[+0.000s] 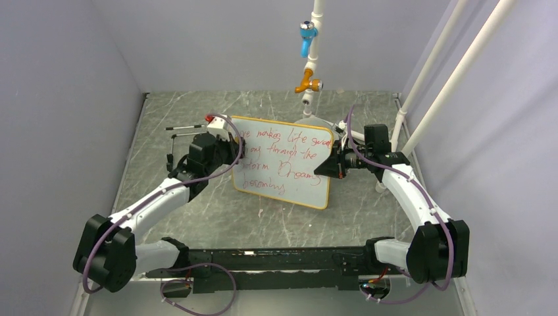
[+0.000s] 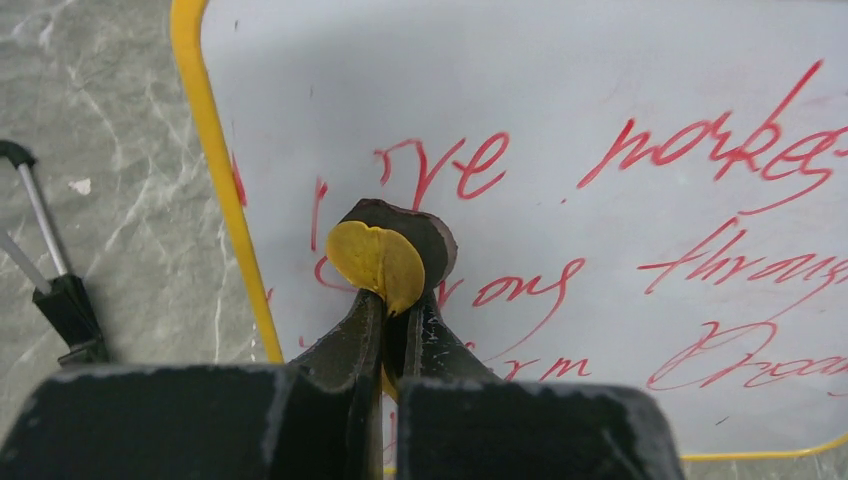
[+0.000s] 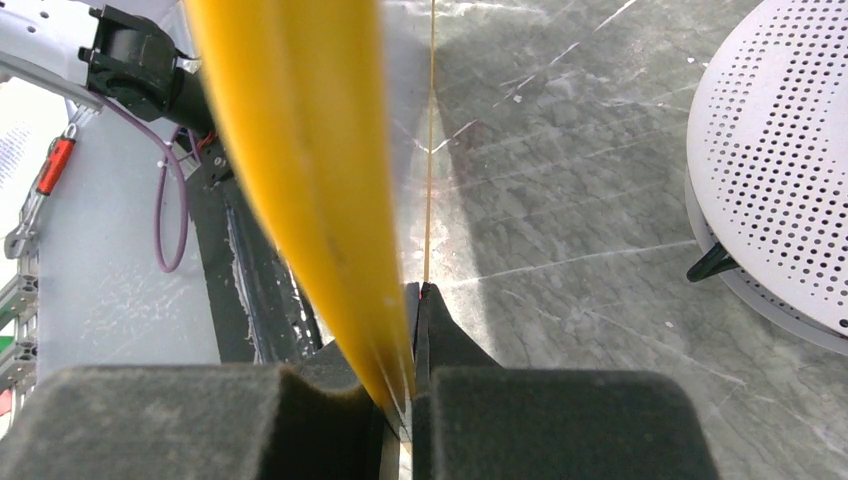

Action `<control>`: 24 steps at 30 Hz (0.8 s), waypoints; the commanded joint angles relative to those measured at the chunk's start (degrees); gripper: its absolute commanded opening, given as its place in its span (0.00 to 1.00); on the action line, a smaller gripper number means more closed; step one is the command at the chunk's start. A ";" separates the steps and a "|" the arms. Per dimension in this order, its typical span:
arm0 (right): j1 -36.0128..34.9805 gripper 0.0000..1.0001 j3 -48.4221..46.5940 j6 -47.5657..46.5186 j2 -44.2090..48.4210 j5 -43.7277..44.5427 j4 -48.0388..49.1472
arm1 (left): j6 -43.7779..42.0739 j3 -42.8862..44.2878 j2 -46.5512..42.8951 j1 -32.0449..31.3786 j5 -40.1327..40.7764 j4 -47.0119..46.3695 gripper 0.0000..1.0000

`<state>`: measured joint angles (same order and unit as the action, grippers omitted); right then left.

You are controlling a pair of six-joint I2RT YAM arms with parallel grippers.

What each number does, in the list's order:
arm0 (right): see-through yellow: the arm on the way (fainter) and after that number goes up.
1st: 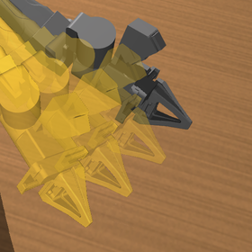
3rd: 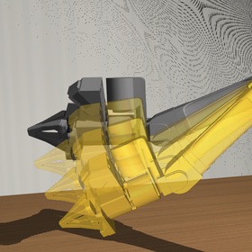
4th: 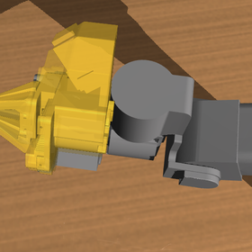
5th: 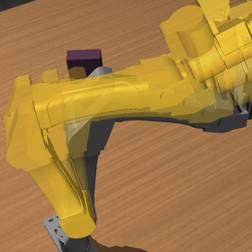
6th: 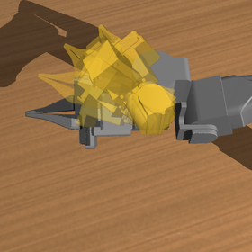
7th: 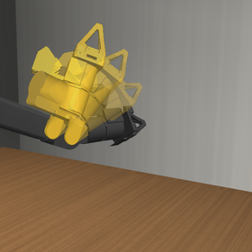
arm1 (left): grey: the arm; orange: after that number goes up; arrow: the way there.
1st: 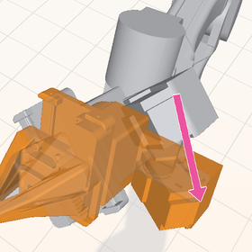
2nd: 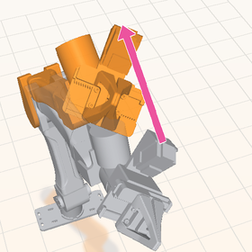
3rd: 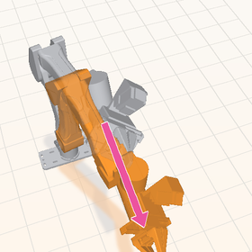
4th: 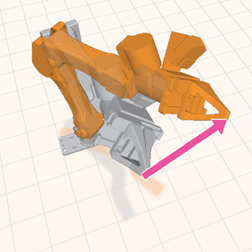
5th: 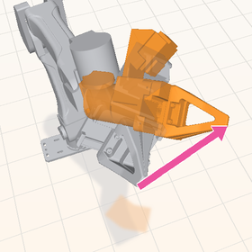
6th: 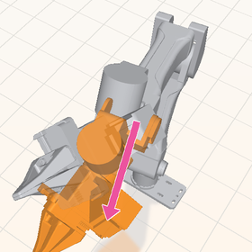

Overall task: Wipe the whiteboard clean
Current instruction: Erase the whiteboard using the whiteboard.

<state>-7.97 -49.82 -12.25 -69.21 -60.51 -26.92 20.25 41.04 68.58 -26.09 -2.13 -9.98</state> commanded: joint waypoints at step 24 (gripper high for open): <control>-1.02 0.00 -2.15 -6.63 -0.74 0.45 2.15 | 0.04 4.06 1.48 4.07 -3.41 3.47 0.00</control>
<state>-8.08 -49.87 -13.45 -69.76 -60.49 -26.59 20.38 46.00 69.89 -21.56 -7.16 -6.31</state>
